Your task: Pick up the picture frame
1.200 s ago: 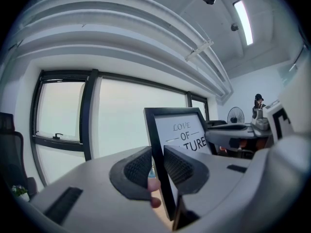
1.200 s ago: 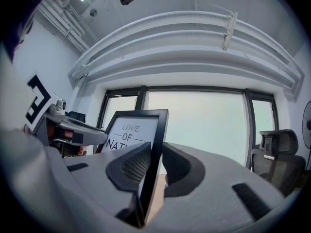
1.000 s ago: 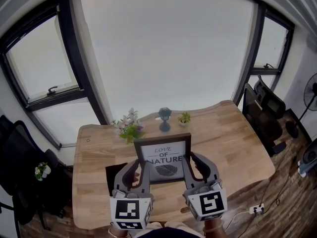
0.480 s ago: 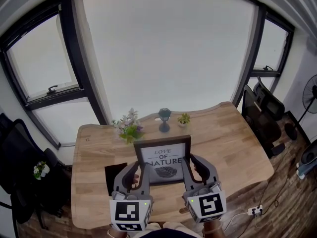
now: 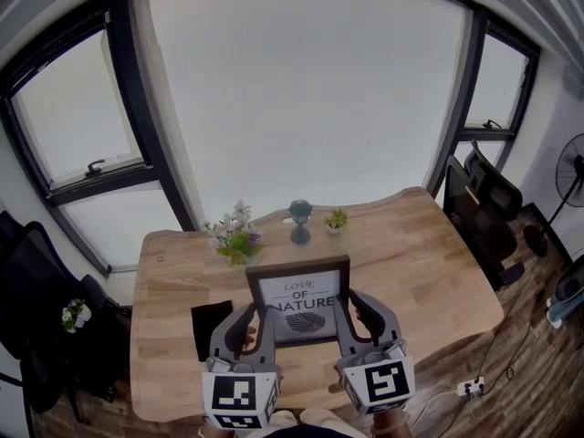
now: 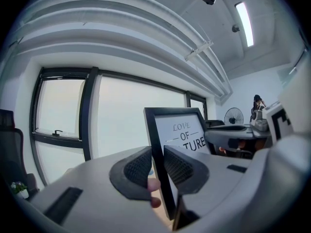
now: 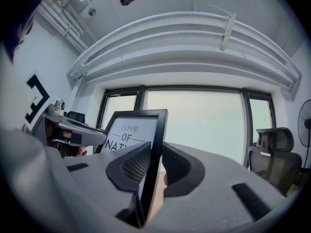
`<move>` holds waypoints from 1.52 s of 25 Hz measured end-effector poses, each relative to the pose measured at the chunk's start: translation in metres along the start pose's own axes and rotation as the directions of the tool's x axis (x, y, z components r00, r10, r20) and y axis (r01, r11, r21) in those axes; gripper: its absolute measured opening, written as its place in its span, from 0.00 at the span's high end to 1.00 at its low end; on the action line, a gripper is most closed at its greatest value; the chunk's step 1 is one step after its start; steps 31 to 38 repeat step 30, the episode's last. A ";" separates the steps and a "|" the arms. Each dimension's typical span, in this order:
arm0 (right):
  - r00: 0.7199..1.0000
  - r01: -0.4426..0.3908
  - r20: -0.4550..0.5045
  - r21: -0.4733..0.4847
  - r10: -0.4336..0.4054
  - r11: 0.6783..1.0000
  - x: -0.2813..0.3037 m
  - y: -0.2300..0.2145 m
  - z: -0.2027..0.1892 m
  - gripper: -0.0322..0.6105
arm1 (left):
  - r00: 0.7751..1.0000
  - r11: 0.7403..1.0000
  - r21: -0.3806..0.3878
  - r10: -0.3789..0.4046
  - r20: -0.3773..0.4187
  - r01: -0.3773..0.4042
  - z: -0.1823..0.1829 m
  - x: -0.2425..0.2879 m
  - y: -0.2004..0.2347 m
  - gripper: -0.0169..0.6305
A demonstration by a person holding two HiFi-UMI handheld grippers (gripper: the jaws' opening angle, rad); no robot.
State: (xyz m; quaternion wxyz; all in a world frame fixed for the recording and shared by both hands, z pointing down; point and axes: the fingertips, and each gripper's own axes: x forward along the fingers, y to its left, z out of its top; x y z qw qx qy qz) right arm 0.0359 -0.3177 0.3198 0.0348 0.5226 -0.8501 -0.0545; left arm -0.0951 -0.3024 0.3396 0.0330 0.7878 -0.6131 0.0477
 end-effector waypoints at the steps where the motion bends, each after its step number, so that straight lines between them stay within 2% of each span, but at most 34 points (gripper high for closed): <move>1: 1.000 -0.001 0.001 -0.001 0.001 1.000 -0.001 0.000 0.000 0.84 | 1.000 1.000 0.001 -0.001 -0.002 0.001 0.000 0.000 -0.001 0.86; 38: 0.999 -0.026 0.021 0.004 0.026 1.000 -0.008 0.009 0.000 0.84 | 1.000 1.000 -0.010 0.009 0.007 -0.009 0.000 -0.014 -0.002 0.86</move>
